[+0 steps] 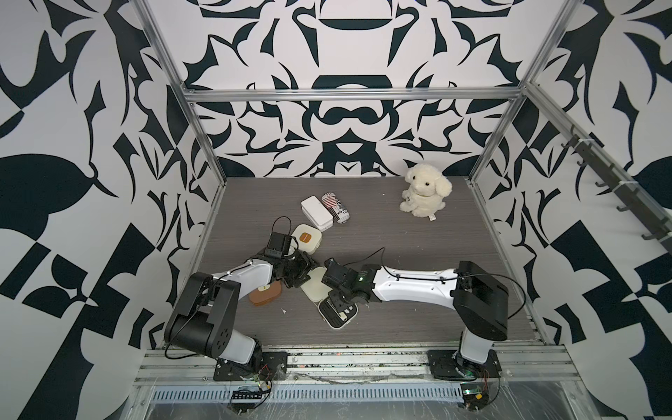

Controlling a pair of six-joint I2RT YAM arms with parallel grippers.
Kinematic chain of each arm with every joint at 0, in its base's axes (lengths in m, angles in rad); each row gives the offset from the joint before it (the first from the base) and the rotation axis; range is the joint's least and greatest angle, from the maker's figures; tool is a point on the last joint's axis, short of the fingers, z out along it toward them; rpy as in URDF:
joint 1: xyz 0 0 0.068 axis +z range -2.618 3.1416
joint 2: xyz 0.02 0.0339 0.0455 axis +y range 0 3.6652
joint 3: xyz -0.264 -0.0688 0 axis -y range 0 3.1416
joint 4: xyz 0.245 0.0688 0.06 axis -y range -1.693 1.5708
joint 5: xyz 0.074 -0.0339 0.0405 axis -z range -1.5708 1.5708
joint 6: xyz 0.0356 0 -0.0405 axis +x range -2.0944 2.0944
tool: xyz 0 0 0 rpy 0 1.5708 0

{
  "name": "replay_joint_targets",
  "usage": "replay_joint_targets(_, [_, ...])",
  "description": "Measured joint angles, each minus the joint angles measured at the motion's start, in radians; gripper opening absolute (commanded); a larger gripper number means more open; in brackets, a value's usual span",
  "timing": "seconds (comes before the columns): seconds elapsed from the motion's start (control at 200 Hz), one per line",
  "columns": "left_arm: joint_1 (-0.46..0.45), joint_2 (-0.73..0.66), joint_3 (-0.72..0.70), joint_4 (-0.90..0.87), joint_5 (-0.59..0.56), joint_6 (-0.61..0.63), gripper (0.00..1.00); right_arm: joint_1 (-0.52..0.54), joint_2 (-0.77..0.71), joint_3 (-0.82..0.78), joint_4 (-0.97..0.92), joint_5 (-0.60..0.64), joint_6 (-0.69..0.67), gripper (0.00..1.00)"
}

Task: Organize nail clipper sets
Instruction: Adjust the nail clipper in the storage box.

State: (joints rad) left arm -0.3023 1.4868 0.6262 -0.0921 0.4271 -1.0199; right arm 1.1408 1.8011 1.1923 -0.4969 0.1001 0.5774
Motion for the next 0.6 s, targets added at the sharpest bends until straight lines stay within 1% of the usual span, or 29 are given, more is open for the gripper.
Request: replay_joint_targets(0.6, [0.000,0.000,0.000,0.000,0.000,0.000,0.63,0.001,0.039,0.000,0.011,-0.006,0.000,0.11])
